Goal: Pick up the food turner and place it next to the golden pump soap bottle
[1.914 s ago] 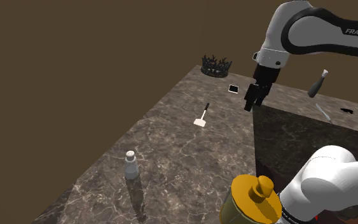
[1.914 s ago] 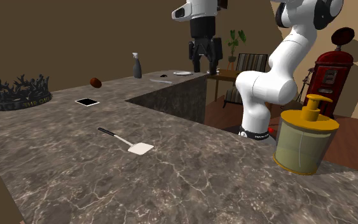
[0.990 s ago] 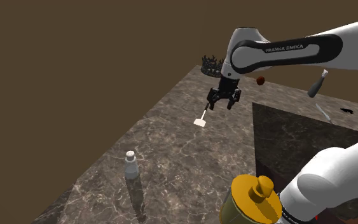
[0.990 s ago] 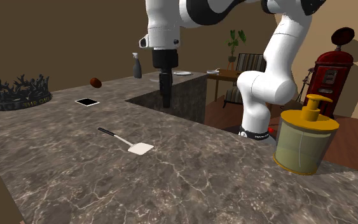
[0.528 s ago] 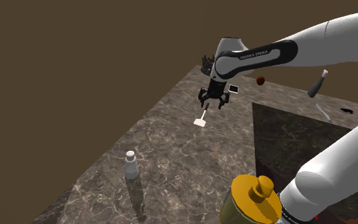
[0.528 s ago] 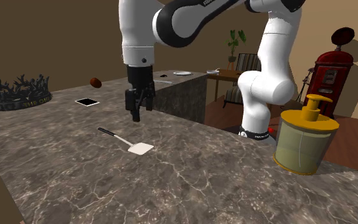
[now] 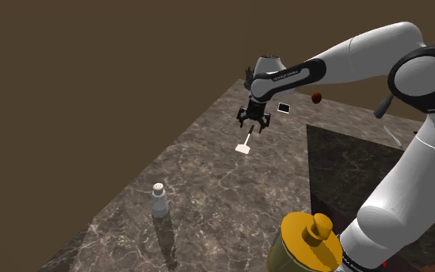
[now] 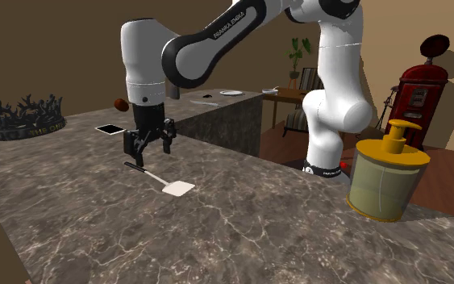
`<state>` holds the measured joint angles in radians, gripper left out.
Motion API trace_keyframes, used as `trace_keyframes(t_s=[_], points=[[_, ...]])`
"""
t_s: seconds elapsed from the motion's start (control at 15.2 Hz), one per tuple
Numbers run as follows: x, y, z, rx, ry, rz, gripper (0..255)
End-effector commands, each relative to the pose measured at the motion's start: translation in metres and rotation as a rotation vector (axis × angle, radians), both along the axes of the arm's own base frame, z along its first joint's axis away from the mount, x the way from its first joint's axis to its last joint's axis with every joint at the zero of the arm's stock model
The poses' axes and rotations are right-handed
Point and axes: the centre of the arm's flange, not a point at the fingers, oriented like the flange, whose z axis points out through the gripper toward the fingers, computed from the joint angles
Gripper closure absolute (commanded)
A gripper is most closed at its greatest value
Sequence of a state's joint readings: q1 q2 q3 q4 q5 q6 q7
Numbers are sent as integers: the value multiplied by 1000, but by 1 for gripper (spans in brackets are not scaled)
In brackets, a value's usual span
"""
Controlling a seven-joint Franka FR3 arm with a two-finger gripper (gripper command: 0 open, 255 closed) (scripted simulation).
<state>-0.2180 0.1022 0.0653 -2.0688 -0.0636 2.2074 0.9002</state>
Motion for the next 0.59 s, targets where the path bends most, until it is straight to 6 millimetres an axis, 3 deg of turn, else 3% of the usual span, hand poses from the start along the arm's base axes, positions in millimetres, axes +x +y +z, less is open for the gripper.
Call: trace_keyframes(t_s=[0.0, 0.53], points=[[9, -10, -8, -7, -5, -51, 0], [11, -12, -48, -7, -5, -51, 0]])
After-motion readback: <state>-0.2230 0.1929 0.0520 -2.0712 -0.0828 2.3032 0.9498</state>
